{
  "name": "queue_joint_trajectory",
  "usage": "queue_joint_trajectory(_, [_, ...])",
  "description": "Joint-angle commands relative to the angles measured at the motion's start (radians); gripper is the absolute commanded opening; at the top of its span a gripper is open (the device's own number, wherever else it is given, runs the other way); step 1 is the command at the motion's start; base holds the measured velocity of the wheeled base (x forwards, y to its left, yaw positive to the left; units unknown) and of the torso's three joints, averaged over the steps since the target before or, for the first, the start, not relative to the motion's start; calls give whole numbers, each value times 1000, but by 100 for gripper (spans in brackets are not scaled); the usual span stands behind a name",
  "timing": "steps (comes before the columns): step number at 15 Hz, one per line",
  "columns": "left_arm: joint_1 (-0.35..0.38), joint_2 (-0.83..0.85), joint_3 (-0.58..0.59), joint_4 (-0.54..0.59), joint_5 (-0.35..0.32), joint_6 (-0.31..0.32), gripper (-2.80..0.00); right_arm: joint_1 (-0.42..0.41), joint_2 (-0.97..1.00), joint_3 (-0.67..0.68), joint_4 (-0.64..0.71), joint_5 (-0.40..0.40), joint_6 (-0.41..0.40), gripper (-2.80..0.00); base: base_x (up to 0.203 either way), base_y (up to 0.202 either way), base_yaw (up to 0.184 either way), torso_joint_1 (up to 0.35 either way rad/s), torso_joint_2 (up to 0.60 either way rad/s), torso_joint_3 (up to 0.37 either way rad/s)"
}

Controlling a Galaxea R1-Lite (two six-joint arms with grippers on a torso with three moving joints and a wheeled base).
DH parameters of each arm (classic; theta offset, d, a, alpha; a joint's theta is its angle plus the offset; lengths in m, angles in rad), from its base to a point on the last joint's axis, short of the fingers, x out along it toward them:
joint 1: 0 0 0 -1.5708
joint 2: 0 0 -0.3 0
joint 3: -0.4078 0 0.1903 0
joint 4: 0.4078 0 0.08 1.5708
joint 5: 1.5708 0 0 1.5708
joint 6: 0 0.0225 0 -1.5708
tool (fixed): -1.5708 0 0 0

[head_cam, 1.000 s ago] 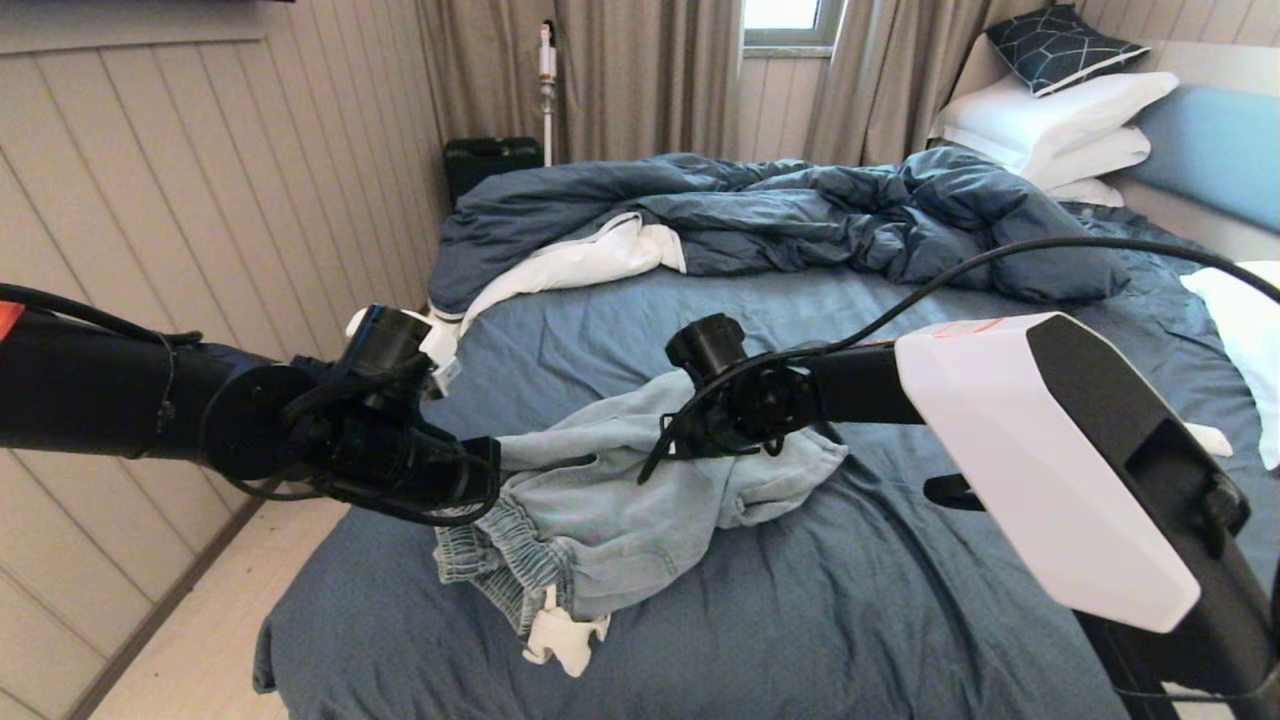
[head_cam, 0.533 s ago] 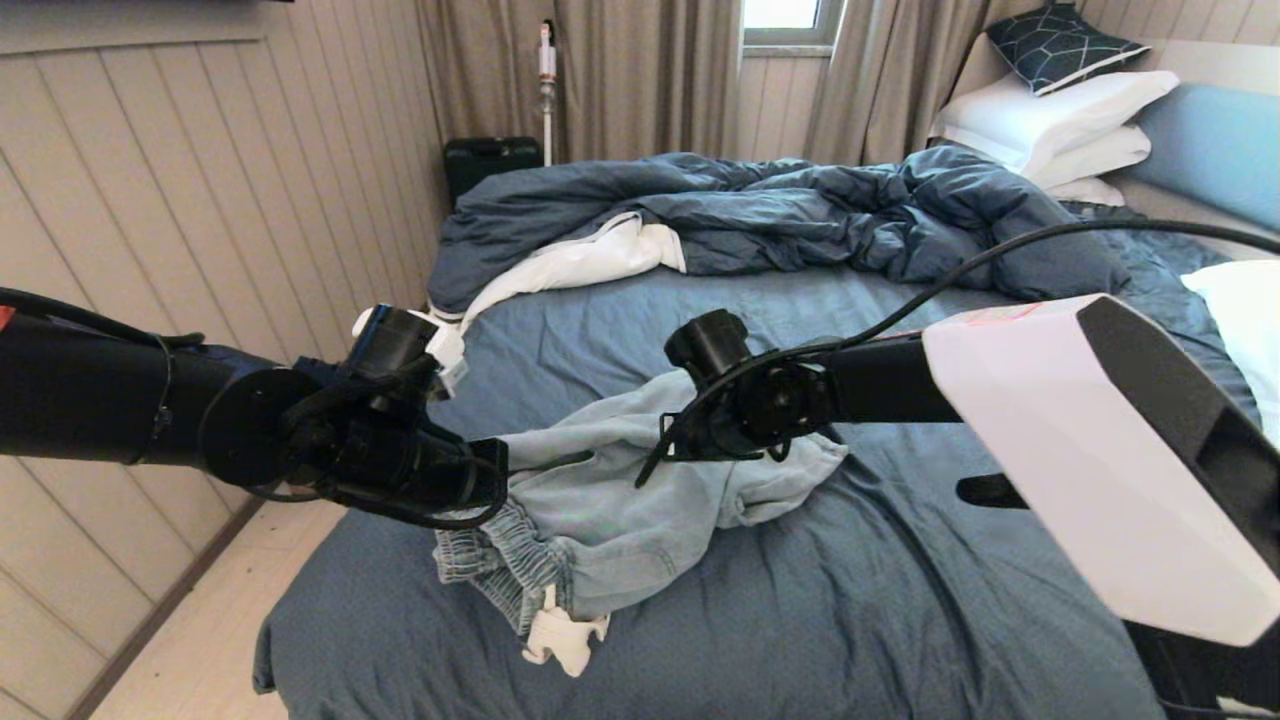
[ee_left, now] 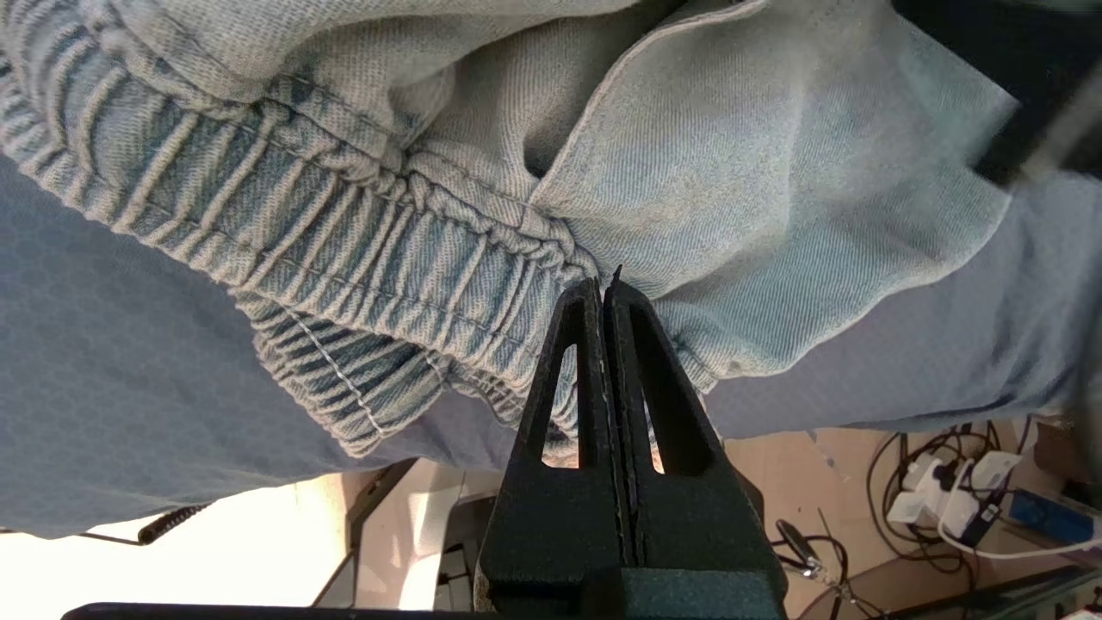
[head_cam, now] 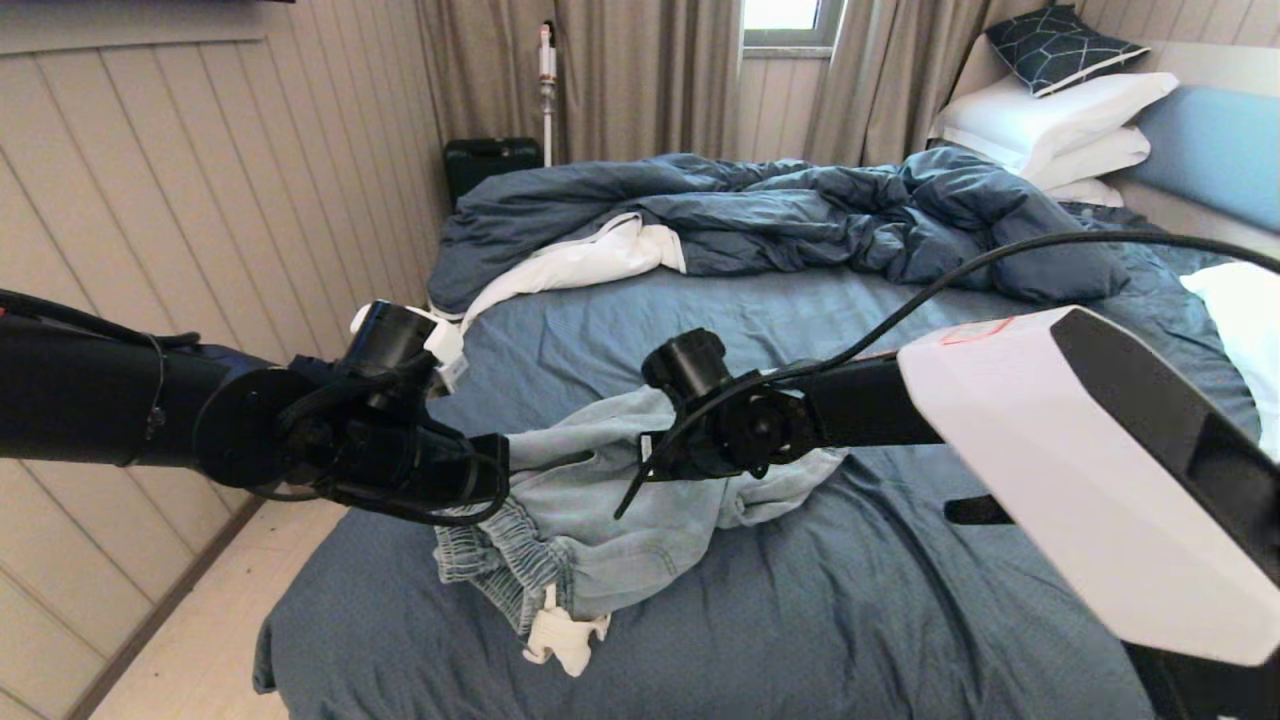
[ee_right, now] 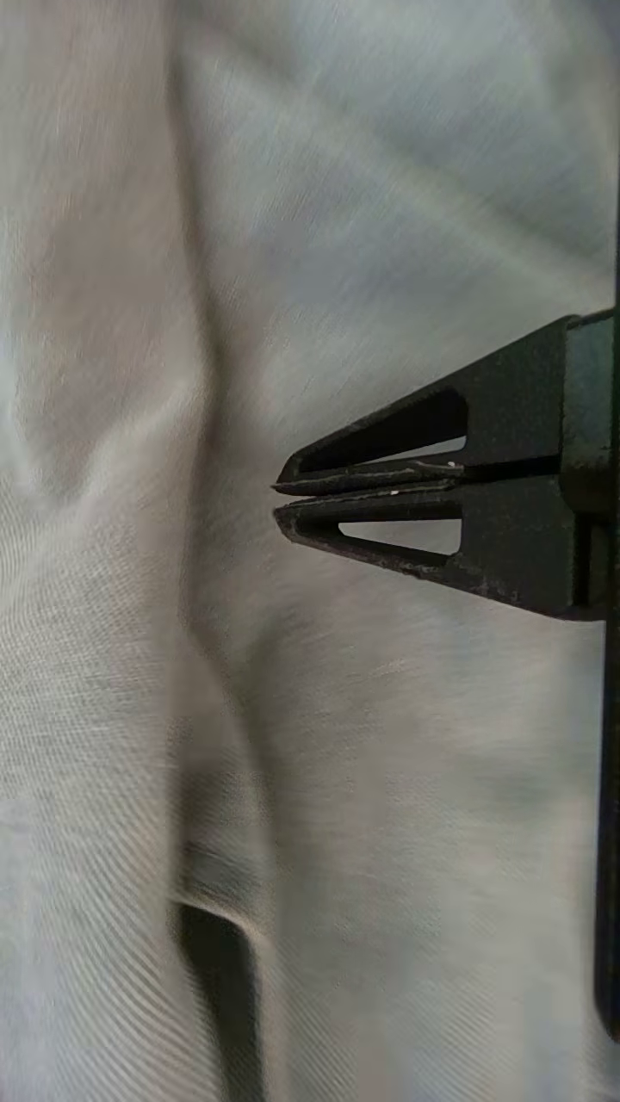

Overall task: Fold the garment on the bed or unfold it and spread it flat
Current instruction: Fold the blue shorts

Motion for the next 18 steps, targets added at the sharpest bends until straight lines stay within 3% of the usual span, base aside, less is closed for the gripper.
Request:
queue_joint_trajectory(1, [0, -15, 11, -2, -2, -3, -280, -4, 70, -52, 0, -4, 5, -280, 0, 0, 0, 0, 0, 0])
queue_joint_trajectory(4, [0, -22, 20, -12, -2, -2, -280, -5, 114, -111, -2, -43, 6, -280, 0, 0, 0, 0, 0, 0])
queue_joint_trajectory(6, [0, -24, 32, -19, -4, -3, -280, -2, 159, -169, -52, -199, 10, -280, 0, 0, 0, 0, 0, 0])
queue_joint_trajectory(8, [-1, -31, 56, -48, -4, -2, -280, 10, 178, -173, -237, -293, 10, -280, 0, 0, 0, 0, 0, 0])
queue_joint_trajectory(11, [-3, -46, 81, -58, -4, -3, -280, 11, 174, -176, -301, -382, 9, -280, 0, 0, 0, 0, 0, 0])
queue_joint_trajectory(14, [-3, -49, 81, -58, -5, -3, -280, 0, 178, -176, -424, -458, -49, -280, 0, 0, 0, 0, 0, 0])
queue_joint_trajectory(16, [-3, -52, 86, -58, -5, -3, -280, -4, 177, -176, -497, -480, -122, -280, 0, 0, 0, 0, 0, 0])
queue_joint_trajectory(18, [-3, -56, 93, -58, -5, -3, -280, -8, 168, -174, -518, -483, -140, -280, 0, 0, 0, 0, 0, 0])
